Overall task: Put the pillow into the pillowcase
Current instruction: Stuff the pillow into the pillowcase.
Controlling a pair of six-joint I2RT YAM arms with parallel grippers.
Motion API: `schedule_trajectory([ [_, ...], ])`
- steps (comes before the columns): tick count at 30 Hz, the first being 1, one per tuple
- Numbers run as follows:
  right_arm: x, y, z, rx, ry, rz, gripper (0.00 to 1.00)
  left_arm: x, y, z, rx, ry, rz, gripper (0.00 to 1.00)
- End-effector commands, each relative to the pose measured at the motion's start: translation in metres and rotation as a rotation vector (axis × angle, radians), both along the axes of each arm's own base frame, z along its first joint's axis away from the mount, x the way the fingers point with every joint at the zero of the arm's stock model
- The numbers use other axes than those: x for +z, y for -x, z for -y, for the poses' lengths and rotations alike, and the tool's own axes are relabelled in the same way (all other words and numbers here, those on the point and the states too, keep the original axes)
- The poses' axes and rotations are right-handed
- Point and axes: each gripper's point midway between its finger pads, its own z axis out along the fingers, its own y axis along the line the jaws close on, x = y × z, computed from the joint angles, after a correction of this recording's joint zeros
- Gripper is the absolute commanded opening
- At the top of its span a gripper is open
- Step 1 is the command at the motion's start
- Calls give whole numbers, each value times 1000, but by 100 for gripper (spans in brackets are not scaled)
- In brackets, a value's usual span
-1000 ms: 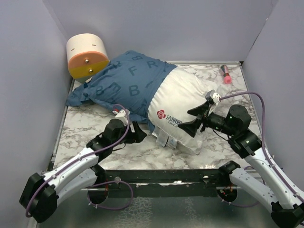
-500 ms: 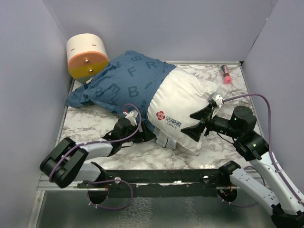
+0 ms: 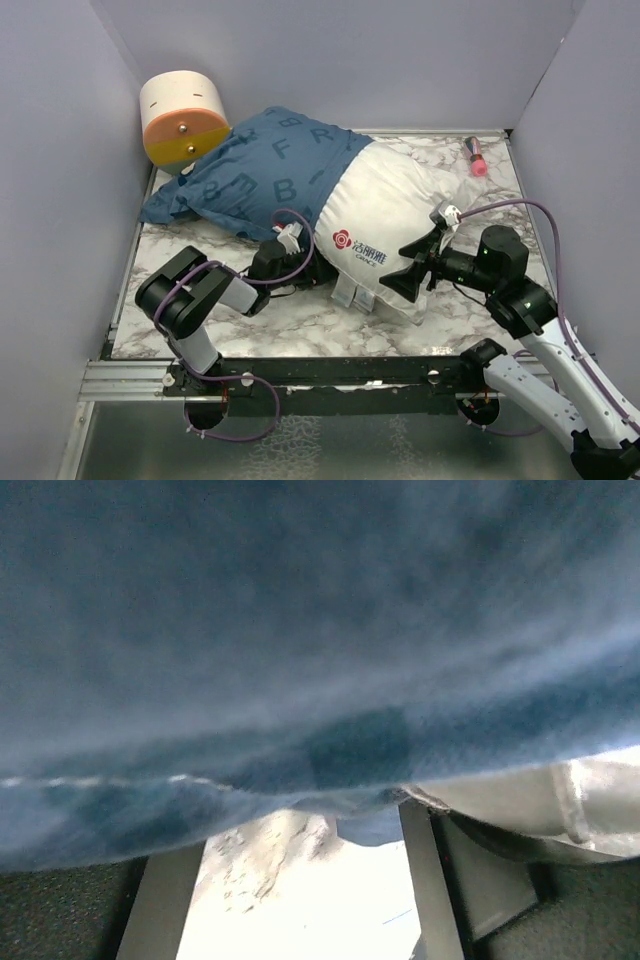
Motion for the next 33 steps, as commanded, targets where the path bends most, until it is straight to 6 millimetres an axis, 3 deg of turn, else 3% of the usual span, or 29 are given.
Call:
schedule_trajectory([
  [1,-4,-6,3,-27,31,13,99,29,8,26,-84,139,73,78],
  [6,0,-13,8,-64,60,25,99,58,27,30,-105,183,154,81],
  [8,0,-18,11,-95,78,23,99,60,30,31,-104,162,163,79],
  [11,-2,-28,17,-150,113,3,98,48,27,32,-83,119,134,69],
  [15,-1,-43,24,-224,178,-49,98,37,27,38,-103,124,99,12],
  [17,-11,-55,27,-254,256,-96,98,35,31,41,-130,136,81,0],
  [21,-61,-78,25,-265,446,-218,100,36,42,42,-170,128,72,0],
  [27,-104,-99,-14,-277,615,-232,97,69,69,48,-255,120,145,0],
  [29,-126,-110,-25,-279,648,-243,76,85,78,51,-284,126,173,0],
  [30,-139,-116,-31,-274,651,-256,57,93,81,51,-291,128,189,0],
  [32,-135,-132,-55,-267,549,-222,19,106,87,48,-294,137,212,0],
  [33,-126,-141,-69,-261,474,-198,10,115,90,46,-292,148,227,0],
])
